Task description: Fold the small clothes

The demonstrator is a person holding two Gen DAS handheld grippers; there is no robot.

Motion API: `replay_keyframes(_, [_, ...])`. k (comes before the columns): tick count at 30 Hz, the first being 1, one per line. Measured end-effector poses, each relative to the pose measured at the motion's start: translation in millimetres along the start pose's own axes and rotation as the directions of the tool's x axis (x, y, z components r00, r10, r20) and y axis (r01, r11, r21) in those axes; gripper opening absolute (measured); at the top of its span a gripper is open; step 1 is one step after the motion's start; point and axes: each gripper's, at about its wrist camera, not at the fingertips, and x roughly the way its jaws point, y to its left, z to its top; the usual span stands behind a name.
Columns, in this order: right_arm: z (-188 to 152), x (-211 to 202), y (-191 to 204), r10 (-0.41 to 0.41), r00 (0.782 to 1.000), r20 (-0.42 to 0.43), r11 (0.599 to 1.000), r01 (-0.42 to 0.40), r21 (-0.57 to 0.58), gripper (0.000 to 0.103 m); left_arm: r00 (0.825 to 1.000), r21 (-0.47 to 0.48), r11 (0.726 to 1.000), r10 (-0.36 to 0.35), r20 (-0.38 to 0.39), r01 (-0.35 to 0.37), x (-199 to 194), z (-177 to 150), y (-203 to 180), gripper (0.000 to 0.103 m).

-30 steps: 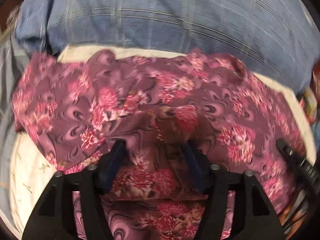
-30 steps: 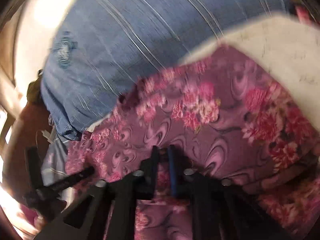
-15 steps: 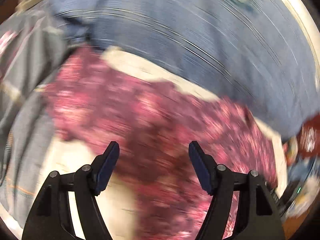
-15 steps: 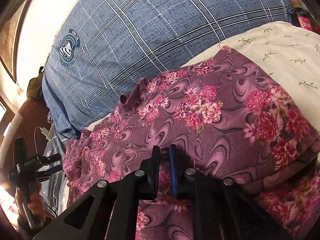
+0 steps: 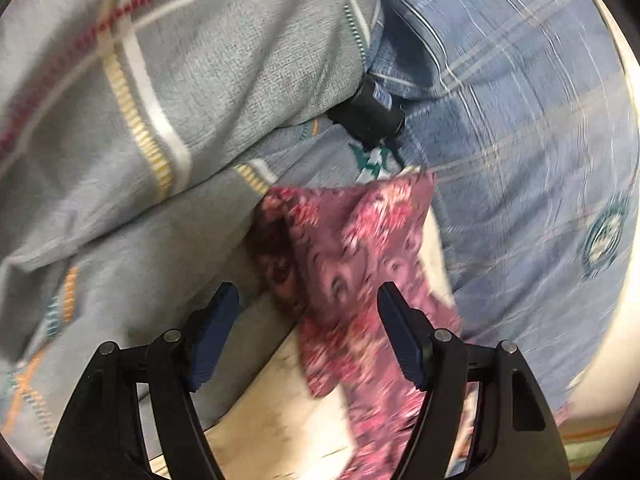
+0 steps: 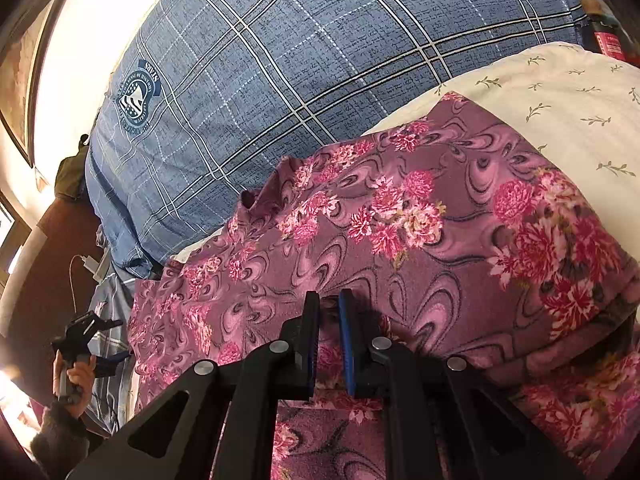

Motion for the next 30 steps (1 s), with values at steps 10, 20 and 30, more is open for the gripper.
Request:
replay_keyframes(10, [0.0,0.2,0.1,0.004,1.000,0.003,1.000,-0.004,0.002,0.011,0.991,-0.069,0.989,-0.131,-0.034,0.128,27.5,18.4,-16.4,0.071])
replay_keyframes(20, [1.3,1.9,0.3,0.014,1.000,0.007,1.000,-0.014,0.005,0.011,0.986,0.091,0.986,-0.146,0.083,0.138,7.4,17.5,-49.8,0.009])
replay_keyframes(30, [1.3,2.9,0.4,0.025,1.000,0.011,1.000,-0.025,0.010,0.011,0.937,0.607,0.792,-0.159,0.310,-0.067,-69.5,-103.7,-207.9,0.009])
